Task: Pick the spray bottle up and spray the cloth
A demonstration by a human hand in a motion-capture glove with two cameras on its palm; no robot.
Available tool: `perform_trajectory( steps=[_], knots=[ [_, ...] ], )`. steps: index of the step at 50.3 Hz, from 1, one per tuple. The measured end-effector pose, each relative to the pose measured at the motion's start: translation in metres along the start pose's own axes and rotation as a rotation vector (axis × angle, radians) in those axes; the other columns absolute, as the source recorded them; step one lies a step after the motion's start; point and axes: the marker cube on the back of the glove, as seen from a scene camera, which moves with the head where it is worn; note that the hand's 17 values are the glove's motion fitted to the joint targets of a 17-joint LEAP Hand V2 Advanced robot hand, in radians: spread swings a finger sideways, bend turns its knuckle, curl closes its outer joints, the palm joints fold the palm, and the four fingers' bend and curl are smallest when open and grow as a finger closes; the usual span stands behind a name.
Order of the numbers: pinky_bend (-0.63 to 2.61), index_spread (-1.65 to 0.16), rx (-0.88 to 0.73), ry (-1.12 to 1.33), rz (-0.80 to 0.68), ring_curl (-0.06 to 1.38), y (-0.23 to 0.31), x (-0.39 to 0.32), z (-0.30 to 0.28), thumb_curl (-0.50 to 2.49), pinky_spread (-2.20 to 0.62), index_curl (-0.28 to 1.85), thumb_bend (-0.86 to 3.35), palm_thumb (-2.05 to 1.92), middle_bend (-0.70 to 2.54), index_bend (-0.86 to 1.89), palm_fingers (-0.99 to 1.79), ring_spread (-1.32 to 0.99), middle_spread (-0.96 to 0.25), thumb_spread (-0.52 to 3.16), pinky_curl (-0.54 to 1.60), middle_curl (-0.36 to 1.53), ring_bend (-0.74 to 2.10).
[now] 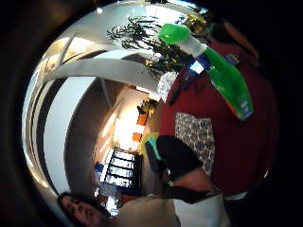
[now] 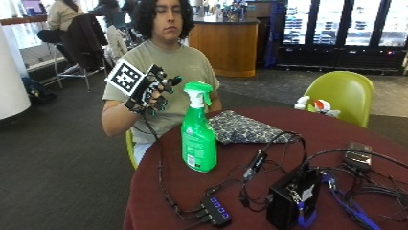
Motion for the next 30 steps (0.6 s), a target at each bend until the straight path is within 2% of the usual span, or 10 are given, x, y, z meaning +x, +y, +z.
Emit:
perform_trajectory(
  steps=[9,15,27,30],
  knots=[
    [0.39,-0.38,-0.183,0.127,-0.193,0.38,0.052,0.016,-0.024,0.4,0.18,0.38,-0.05,0.36,0.21,0.2,0.31,-0.05,0.01,1.02,0.37,0.41,0.42],
    [0.32,-0.4,-0.198,0.229,-0.295,0.35,0.062,0.026,-0.036,0.38,0.19,0.37,-0.03,0.35,0.19,0.19,0.3,-0.05,0.01,1.01,0.34,0.39,0.35],
    [0.18,-0.41,-0.185,0.407,-0.319,0.32,0.082,0.038,-0.061,0.36,0.18,0.36,-0.03,0.37,0.19,0.19,0.3,-0.06,0.0,1.02,0.31,0.37,0.26],
    [0.18,-0.42,-0.119,0.424,-0.2,0.31,0.083,0.035,-0.061,0.35,0.18,0.36,-0.03,0.37,0.19,0.18,0.31,-0.05,0.0,1.02,0.31,0.37,0.25]
  ],
)
